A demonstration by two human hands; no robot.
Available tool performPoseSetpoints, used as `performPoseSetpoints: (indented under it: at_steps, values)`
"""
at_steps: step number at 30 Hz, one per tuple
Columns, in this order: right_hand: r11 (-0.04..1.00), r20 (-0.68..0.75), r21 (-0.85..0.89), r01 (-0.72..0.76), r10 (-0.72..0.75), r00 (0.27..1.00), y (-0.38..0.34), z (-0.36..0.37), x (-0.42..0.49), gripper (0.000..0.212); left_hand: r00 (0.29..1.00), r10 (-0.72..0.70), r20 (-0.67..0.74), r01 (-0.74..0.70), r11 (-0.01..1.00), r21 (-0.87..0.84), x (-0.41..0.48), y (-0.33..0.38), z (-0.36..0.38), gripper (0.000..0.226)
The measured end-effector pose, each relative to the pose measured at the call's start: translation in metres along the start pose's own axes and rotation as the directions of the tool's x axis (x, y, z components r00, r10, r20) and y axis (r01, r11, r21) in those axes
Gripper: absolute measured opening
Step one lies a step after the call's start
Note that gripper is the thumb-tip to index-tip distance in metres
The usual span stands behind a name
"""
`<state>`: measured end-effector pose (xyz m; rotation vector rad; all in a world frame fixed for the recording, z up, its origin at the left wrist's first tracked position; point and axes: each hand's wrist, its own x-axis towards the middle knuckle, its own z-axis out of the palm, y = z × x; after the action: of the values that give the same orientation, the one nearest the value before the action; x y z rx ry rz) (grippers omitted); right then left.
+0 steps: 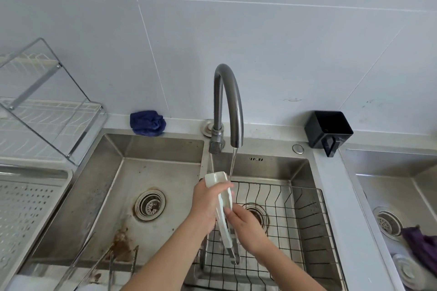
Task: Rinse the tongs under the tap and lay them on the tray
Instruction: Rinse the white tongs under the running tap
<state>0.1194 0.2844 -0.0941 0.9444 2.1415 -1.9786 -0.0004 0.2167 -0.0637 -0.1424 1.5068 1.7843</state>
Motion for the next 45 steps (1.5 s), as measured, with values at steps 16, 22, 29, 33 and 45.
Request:
performPoseSetpoints:
  at_steps: [16, 22, 29, 33, 45]
  values:
    - [0.99, 0.077, 0.127, -0.058, 0.049, 0.996, -0.015, -0.012, 0.011, 0.022, 0.974, 0.226, 0.024, -0.225, 0.941, 0.255, 0.008, 0.007, 0.032, 0.032]
    - [0.881, 0.213, 0.473, 0.007, -0.122, 0.969, -0.022, -0.022, 0.006, 0.032, 0.97, 0.165, 0.181, -0.17, 0.985, 0.013, 0.012, 0.03, 0.03, 0.008]
    - [0.941, -0.227, -0.3, 0.155, -0.229, 0.947, -0.032, -0.025, 0.025, 0.03, 0.997, 0.07, 0.034, -0.074, 0.988, 0.137, 0.024, 0.04, 0.036, 0.06]
    - [0.628, -0.183, -0.775, 0.064, -0.321, 0.929, -0.032, -0.024, 0.033, 0.04, 0.998, 0.033, -0.056, -0.024, 0.987, 0.157, 0.029, 0.031, 0.043, 0.065]
    - [0.766, -0.043, -0.629, 0.132, -0.204, 0.978, -0.089, -0.019, 0.065, 0.052, 0.998, -0.027, -0.06, 0.019, 0.992, -0.127, 0.035, 0.057, 0.019, 0.018]
